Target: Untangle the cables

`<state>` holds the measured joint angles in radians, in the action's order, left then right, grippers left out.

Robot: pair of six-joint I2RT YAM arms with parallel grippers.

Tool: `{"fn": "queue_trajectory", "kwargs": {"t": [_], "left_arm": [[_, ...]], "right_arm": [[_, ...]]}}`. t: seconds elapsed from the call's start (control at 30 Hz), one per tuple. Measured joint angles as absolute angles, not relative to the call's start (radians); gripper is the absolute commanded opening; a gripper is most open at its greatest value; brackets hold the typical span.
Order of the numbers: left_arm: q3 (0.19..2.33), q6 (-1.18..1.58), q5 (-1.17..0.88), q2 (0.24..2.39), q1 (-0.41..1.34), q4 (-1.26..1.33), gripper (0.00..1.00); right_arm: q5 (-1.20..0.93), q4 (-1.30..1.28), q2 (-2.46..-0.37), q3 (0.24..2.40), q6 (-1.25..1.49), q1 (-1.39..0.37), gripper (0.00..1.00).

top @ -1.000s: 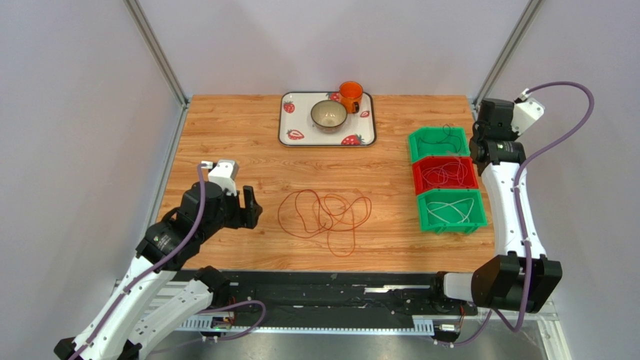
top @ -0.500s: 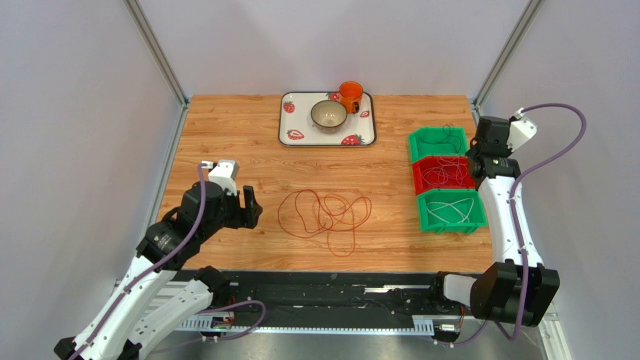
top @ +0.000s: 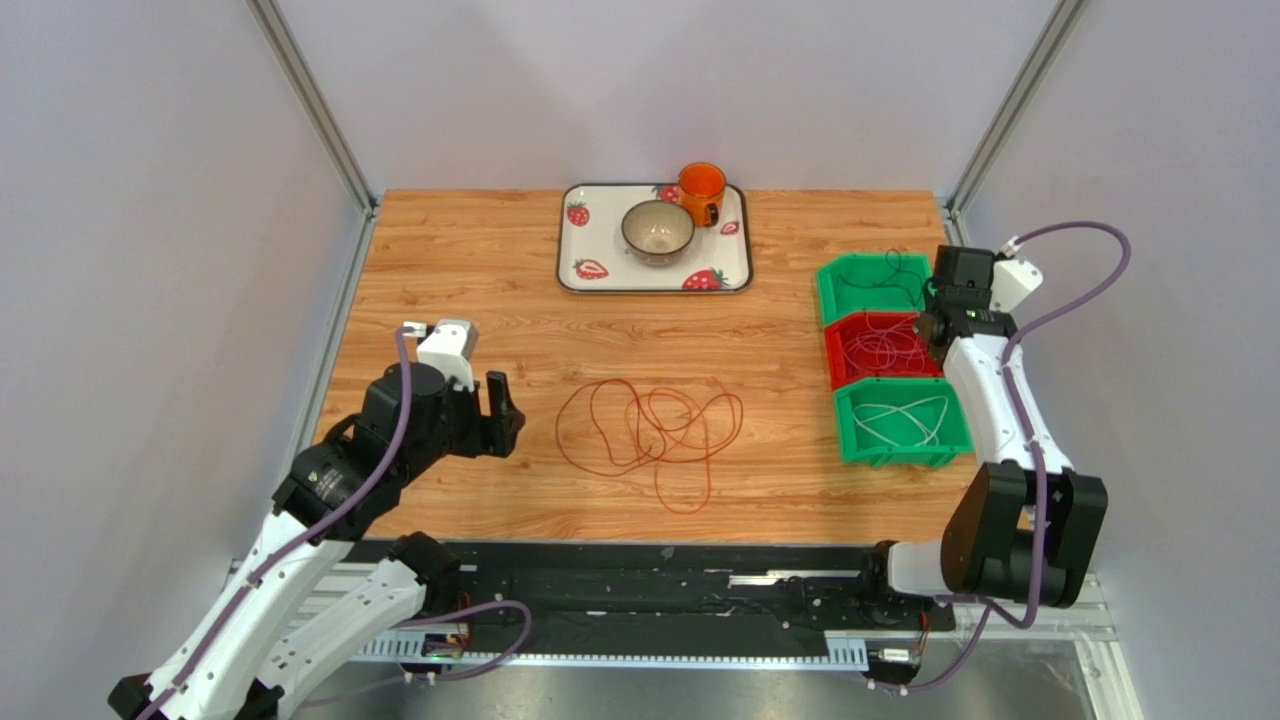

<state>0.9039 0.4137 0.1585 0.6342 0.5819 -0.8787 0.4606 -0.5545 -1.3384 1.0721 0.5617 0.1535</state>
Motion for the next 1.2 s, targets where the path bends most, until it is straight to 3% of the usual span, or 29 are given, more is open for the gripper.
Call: {"fn": "queue_trajectory", "kwargs": {"t": [0.37, 0.77, 1.2], "left_arm": [[0.904, 0.413, 0.158, 0.634, 0.582, -0.879, 0.79], [0.904, 0.41, 0.137, 0.637, 0.582, -0.878, 0.79], [0.904, 0.406, 0.132, 0.628, 0.582, -0.878, 0.79]], "right_arm": [[0.473, -0.586, -1.419, 1.053, 0.599, 0.156, 0.0], [0.497, -0.656, -1.131, 0.986, 0.643, 0.157, 0.0], [0.463, -0.712, -1.208, 0.966, 0.673, 0.159, 0.0]]}}
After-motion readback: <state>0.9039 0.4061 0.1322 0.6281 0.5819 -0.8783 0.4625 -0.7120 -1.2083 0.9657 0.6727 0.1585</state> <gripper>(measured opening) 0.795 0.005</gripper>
